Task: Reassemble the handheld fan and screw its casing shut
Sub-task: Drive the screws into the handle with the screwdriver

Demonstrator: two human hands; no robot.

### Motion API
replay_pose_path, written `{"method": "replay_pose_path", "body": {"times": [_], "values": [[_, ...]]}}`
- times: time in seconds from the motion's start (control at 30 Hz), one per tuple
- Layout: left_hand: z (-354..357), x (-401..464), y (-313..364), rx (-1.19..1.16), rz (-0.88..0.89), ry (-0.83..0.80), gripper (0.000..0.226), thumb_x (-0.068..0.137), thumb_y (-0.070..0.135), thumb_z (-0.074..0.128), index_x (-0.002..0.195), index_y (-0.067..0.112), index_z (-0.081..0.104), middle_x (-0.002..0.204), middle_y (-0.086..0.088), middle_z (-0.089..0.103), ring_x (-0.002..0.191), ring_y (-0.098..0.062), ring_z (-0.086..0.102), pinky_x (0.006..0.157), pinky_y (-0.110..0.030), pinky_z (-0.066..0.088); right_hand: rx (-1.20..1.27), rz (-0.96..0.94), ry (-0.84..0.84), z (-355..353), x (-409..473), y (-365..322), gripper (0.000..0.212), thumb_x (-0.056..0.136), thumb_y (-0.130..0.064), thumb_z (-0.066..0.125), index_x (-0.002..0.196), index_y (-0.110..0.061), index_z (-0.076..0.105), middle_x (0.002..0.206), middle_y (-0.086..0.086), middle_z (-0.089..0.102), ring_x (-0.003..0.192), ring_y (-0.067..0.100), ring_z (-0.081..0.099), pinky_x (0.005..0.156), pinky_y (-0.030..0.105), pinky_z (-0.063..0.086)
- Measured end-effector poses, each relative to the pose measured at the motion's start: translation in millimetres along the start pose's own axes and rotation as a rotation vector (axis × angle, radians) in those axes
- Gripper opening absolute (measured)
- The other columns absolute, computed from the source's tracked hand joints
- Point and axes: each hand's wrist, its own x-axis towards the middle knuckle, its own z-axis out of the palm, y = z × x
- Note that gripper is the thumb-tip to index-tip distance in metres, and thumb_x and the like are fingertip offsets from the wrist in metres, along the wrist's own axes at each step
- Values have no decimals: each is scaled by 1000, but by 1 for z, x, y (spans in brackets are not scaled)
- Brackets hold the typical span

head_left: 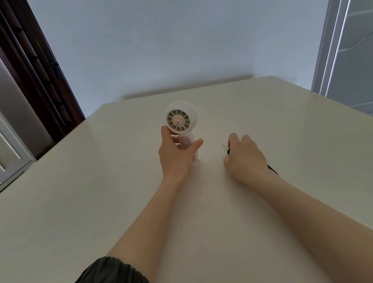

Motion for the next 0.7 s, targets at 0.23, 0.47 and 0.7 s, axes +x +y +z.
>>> {"method": "replay_pose_path", "body": {"times": [0.23, 0.47, 0.7], "values": [[3, 4, 5, 116, 9, -48, 52, 71, 31, 81, 103, 20, 41, 90, 10, 53, 88, -20, 61, 77, -35, 51, -67, -66, 32, -1, -2, -2, 26, 85, -7, 47, 111, -7, 47, 113, 13, 45, 102, 29, 43, 75, 31, 35], [6, 2, 0, 203, -17, -61, 51, 69, 31, 82, 100, 20, 42, 82, 16, 50, 83, -15, 56, 72, -28, 42, -12, -246, 67, 2, -1, -13, 20, 88, -15, 53, 105, -14, 64, 110, 6, 54, 108, 23, 46, 89, 28, 34], [6, 0, 0, 328, -15, -25, 54, 62, 44, 82, 95, 23, 45, 80, 14, 53, 78, -14, 57, 66, -27, 39, 14, -290, 40, 8, -3, -19, 22, 87, -14, 52, 105, -17, 65, 106, 2, 62, 107, 22, 47, 83, 30, 28]]}}
